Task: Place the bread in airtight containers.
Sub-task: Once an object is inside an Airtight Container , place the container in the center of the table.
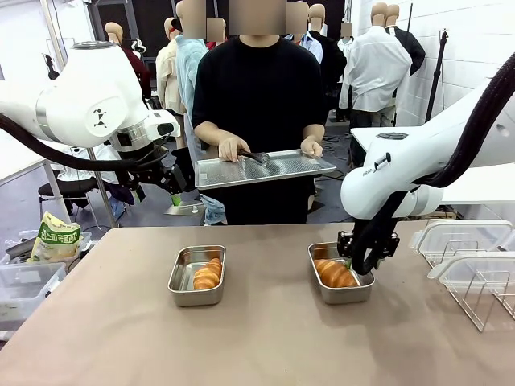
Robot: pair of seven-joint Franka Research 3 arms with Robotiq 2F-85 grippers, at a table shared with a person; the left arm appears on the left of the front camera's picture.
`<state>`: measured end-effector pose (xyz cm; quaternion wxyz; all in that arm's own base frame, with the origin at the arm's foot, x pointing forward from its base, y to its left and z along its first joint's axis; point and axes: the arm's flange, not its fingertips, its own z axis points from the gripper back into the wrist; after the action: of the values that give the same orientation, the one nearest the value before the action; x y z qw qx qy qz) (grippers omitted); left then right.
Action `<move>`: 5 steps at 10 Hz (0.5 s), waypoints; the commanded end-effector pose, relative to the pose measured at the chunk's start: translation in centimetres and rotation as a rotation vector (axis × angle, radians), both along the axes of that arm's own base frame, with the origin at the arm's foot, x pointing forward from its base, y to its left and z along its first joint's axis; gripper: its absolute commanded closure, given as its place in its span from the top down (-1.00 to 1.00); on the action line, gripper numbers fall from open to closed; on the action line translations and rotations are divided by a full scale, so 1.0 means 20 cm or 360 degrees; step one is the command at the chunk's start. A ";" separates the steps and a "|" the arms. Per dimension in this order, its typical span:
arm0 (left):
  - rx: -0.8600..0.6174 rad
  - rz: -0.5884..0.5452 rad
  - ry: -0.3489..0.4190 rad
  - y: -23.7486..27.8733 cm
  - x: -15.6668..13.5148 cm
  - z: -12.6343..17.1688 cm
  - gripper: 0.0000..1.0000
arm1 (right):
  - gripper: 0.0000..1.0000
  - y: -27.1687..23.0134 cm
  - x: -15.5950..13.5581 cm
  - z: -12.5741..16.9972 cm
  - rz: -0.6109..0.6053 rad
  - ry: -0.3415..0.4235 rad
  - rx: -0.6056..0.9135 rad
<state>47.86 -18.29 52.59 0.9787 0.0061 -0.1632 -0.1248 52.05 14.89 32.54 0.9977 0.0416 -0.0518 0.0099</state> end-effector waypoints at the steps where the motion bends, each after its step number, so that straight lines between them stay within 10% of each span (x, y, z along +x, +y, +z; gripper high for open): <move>1: 0.0005 0.0004 -0.0004 0.01 0.00 0.01 1.00 | 1.00 0.02 0.00 0.01 -0.0043 0.0015 -0.0050; 5: 0.0005 0.0004 -0.0004 0.01 0.00 0.01 1.00 | 1.00 0.04 0.02 0.00 -0.0057 0.0168 -0.0158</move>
<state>47.86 -18.29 52.60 0.9787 0.0061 -0.1632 -0.1248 51.77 14.72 32.32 0.9994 0.0200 -0.0294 0.0041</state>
